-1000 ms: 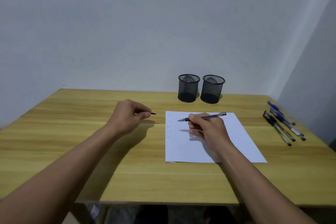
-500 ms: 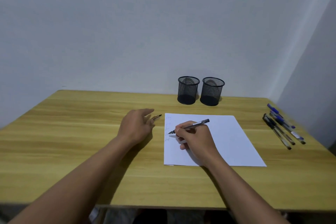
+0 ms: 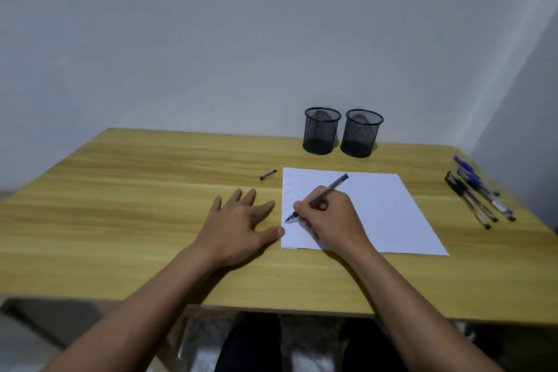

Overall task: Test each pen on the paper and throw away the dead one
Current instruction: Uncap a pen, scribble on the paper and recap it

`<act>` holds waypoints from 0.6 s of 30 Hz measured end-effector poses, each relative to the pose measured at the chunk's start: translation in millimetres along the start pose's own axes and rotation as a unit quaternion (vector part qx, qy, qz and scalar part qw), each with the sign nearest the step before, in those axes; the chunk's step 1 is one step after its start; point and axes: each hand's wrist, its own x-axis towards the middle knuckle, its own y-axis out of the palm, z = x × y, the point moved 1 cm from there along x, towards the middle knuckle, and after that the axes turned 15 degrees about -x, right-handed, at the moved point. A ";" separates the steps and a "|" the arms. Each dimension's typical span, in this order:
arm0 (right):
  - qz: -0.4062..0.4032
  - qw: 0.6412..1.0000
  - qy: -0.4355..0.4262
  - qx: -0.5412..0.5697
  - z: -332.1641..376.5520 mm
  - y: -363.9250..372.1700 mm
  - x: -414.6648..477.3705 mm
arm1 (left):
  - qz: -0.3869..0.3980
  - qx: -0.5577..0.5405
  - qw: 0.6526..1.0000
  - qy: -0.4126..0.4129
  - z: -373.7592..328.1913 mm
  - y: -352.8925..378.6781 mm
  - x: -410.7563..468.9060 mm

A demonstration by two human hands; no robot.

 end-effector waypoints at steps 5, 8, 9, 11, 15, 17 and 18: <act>-0.025 0.999 -0.010 -0.031 1.8 -1.1 -0.7 | -0.004 -0.006 1.000 -0.004 0.1 -0.3 1.5; -0.009 0.999 -0.006 -0.033 1.6 -0.7 -0.1 | -0.003 -0.009 1.000 -0.005 1.3 0.0 1.7; -0.004 1.000 -0.006 -0.030 1.3 -0.3 -0.3 | -0.003 -0.010 1.000 -0.005 1.5 0.0 1.7; -0.005 0.999 -0.004 -0.032 0.6 -0.8 -0.9 | -0.003 -0.013 1.000 -0.006 1.0 0.0 1.5; -0.014 0.999 -0.001 -0.040 0.9 -2.3 -1.9 | -0.003 -0.013 1.000 -0.010 -0.8 0.2 0.7; -0.017 0.999 0.008 -0.032 0.6 -2.9 -2.4 | -0.003 -0.017 1.000 -0.012 -1.0 -0.1 0.4; -0.015 0.999 0.009 -0.030 0.5 -2.8 -2.5 | -0.002 -0.018 1.000 -0.013 -0.9 -0.2 0.2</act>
